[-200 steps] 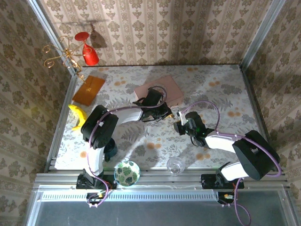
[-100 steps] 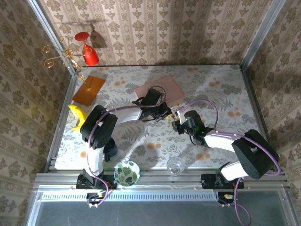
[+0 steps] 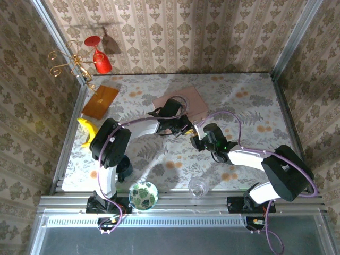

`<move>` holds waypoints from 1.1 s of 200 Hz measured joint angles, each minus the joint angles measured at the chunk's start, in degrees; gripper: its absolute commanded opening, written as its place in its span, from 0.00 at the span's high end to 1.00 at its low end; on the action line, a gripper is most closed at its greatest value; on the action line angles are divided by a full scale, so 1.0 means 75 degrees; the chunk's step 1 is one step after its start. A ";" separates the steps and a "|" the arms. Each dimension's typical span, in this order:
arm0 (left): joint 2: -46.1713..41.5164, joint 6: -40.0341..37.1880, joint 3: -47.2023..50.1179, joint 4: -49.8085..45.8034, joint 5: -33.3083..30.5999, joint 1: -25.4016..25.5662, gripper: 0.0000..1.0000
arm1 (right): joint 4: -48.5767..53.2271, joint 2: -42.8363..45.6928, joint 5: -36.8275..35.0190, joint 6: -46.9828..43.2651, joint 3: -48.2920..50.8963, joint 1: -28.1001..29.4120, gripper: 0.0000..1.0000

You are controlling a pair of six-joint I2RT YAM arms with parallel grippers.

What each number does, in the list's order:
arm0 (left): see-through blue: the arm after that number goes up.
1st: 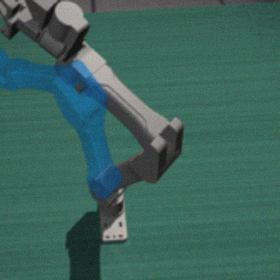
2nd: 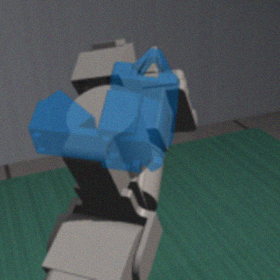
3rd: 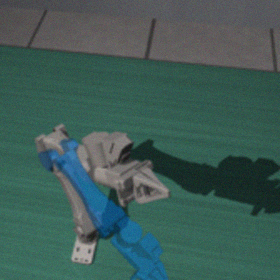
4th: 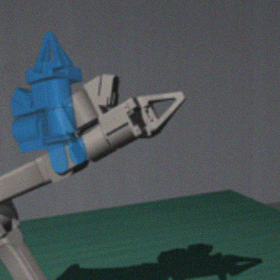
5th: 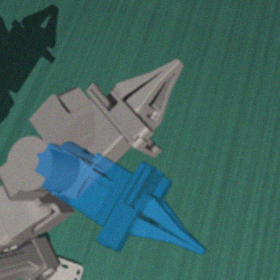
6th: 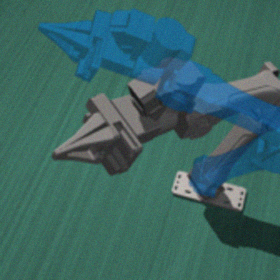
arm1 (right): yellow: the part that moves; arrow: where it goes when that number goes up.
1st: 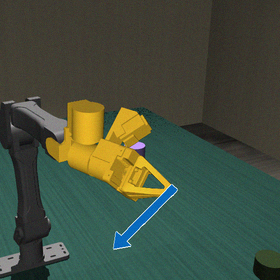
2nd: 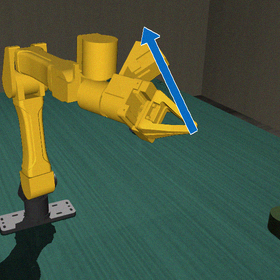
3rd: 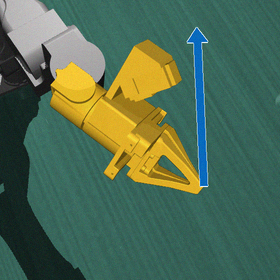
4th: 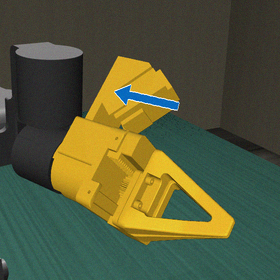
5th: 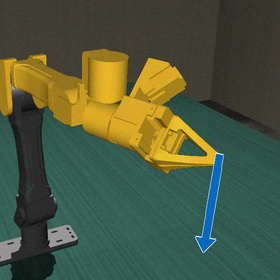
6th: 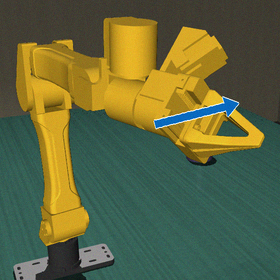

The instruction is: Unlock the padlock with the key

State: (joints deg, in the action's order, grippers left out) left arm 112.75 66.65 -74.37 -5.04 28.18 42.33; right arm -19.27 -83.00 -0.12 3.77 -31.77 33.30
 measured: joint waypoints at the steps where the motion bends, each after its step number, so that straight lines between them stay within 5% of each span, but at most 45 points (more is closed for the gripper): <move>1: 0.0000 -0.0006 0.0000 -0.0003 0.0003 0.0000 1.00 | 0.0003 -0.0003 -0.0003 0.0000 -0.0003 0.0000 0.75; 220: -0.0318 -0.0114 -0.0003 -0.0405 0.0323 -0.0239 1.00 | 0.0399 0.0289 -0.0536 -0.0047 -0.0082 0.0254 0.68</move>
State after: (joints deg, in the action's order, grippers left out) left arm 110.37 65.80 -74.39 -8.08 30.61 40.53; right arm -16.27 -80.84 -4.14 3.42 -32.38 35.20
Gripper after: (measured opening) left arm 0.081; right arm 0.316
